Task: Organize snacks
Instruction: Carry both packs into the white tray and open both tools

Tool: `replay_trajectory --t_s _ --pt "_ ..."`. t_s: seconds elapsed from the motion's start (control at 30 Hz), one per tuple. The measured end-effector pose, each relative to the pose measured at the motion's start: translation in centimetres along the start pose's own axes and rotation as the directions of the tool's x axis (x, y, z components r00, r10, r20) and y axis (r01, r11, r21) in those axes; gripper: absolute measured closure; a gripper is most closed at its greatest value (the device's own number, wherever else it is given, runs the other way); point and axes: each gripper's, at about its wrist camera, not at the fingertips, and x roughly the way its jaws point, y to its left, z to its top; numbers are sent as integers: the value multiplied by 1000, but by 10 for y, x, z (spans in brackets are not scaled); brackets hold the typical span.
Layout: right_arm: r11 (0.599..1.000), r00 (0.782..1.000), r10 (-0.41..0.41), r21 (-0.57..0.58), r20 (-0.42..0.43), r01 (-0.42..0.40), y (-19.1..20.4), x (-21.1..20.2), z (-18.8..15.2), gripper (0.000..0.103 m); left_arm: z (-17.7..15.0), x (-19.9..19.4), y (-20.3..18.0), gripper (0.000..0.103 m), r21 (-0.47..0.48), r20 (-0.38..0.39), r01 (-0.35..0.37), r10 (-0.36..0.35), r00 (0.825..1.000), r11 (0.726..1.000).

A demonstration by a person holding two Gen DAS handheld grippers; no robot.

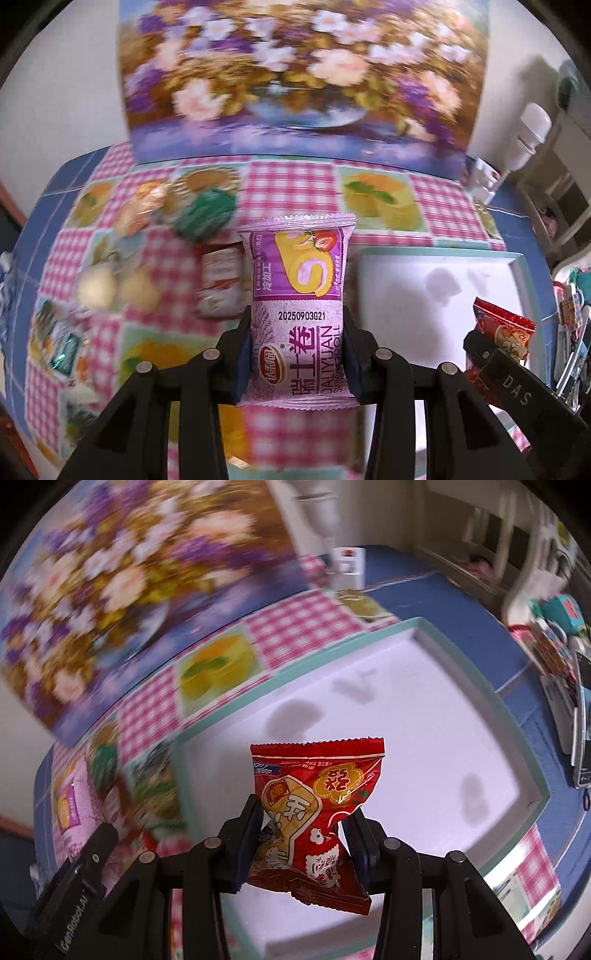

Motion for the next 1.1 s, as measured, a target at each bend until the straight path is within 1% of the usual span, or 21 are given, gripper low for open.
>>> replay_trajectory --t_s 0.07,0.17,0.23,0.4,0.5,0.63,0.73,0.83,0.9,1.07,1.1 --pt "999 1000 -13 33 -5 13 -11 8 9 56 4 7 -13 60 23 -4 13 -13 1000 1000" --pt "995 998 -62 84 -2 62 -29 17 22 56 11 20 -34 60 62 -8 21 -21 1000 998" --pt "991 997 -81 111 4 80 -40 21 30 56 15 27 -45 60 80 -11 36 -35 999 996" --pt "973 991 -136 188 6 133 -67 32 43 56 19 43 -68 60 125 -22 64 -62 998 990" --pt "967 989 -148 212 9 143 -77 37 50 56 20 50 -77 59 147 -26 98 -95 995 984" --pt "960 984 -177 225 23 167 -85 37 56 56 19 57 -82 59 156 -31 107 -103 994 982" --pt "959 983 -182 228 28 171 -89 36 59 56 18 57 -83 59 158 -36 112 -107 994 981" --pt "960 983 -181 223 25 171 -87 37 59 56 18 54 -83 54 156 -30 119 -115 993 981" --pt "960 983 -182 222 24 172 -86 36 58 56 19 51 -83 43 157 -25 119 -116 993 980" --pt "960 983 -184 221 22 174 -86 34 55 56 22 46 -80 41 148 -17 107 -106 994 983" --pt "959 983 -184 221 19 175 -87 34 55 56 22 46 -79 39 143 -17 102 -101 995 984"
